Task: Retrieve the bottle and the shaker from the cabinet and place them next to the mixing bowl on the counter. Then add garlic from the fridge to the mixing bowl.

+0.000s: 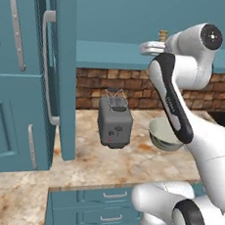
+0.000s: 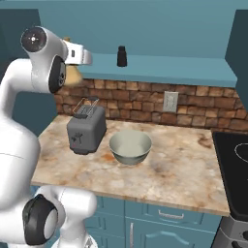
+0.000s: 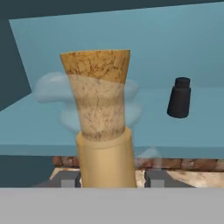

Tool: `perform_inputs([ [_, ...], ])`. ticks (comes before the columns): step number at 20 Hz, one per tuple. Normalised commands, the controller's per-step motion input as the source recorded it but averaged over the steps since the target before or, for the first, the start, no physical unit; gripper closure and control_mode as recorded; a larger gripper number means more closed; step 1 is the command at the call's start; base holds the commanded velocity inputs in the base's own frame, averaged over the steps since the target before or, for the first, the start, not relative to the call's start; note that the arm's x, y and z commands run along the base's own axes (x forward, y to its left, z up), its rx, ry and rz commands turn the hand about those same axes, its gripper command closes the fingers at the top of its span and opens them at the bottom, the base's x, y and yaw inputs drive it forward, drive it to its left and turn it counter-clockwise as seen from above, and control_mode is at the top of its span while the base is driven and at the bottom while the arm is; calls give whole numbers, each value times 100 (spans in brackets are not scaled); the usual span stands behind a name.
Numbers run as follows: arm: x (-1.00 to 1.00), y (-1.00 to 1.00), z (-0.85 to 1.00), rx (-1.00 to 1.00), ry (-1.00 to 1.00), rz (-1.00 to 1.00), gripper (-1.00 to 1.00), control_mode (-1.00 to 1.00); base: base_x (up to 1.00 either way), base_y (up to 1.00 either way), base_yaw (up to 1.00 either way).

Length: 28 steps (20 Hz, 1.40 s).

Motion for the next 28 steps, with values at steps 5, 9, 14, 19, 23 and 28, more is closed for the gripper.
perform_inputs([
  [5, -70, -54, -27, 0, 1, 3, 100, -100, 0, 0, 0],
  [9, -55, -82, -38, 0, 0, 5, 100, -100, 0, 0, 0],
  [14, -21, -100, -55, 0, 0, 2, 100, -100, 0, 0, 0],
  [19, 0, -100, -57, 0, 3, 0, 100, -100, 0, 0, 0],
  [23, 0, -100, -46, 0, 6, 0, 100, -100, 0, 0, 0],
  [28, 21, -87, -48, 0, 10, 0, 100, -100, 0, 0, 0],
])
